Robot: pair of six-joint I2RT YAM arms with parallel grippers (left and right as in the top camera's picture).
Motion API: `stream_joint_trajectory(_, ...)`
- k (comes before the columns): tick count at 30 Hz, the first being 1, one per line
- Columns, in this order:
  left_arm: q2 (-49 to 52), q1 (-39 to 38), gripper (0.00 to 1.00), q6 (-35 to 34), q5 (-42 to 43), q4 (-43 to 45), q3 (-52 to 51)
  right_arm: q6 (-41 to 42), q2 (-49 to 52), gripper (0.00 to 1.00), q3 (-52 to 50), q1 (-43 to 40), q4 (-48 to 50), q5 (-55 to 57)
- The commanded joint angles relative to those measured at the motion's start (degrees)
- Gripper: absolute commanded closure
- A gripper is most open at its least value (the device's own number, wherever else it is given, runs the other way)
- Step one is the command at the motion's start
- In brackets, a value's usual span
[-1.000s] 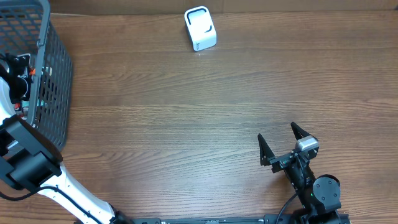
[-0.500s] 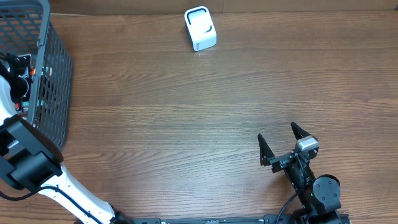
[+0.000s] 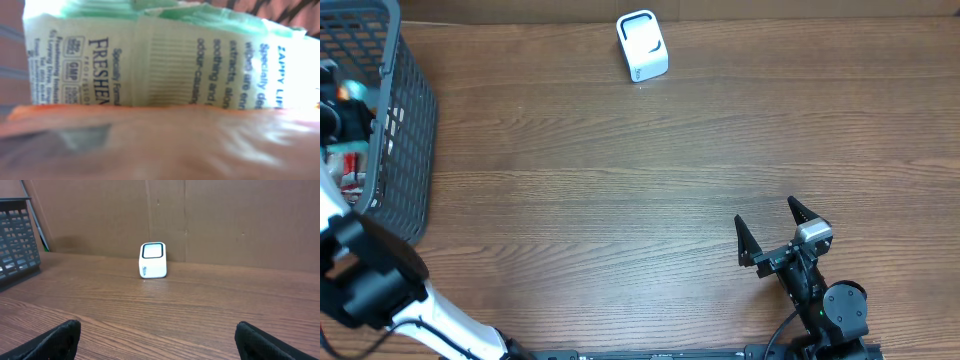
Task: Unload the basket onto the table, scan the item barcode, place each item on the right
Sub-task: 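Carry the grasped packs with the left gripper toward the scanner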
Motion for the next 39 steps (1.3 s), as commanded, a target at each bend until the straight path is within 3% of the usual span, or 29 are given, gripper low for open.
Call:
stream_joint_trajectory(1, -9.2, 0.0, 0.50, -5.2, 0.1, 1.0, 4.3, 0.2, -0.5, 0.00, -0.6, -0.3, 0.2, -0.3)
stream_joint_trajectory(10, -22.9, -0.8, 0.53, -16.3, 1.2, 0.7, 4.7, 0.2, -0.5, 0.00, -0.6, -0.3, 0.2, -0.3)
stream_joint_trajectory(16, -29.6, -6.7, 0.61, -21.7, 0.9, -3.1, 4.7, 0.2, -0.5, 0.00, -0.6, -0.3, 0.2, -0.3)
stream_joint_trajectory(23, -33.3, -21.3, 0.60, -28.9, -3.9, -11.1, 4.7, 0.2, -0.5, 0.00, -0.6, -0.3, 0.2, -0.3)
stream_joint_trajectory(27, -32.6, -31.8, 0.59, -34.5, -10.6, -14.4, 3.4, 0.2, -0.5, 0.00, -0.6, -0.3, 0.2, -0.3)
stream_joint_trajectory(34, -28.1, -50.1, 0.54, -44.7, -18.5, -16.5, 0.1, 0.2, -0.5, 0.00, -0.6, -0.3, 0.2, -0.3)
stream_joint_trajectory(39, -21.0, -61.6, 0.55, -53.5, -19.6, -16.5, -2.0, 0.2, -0.5, 0.00, -0.6, -0.3, 0.2, -0.3)
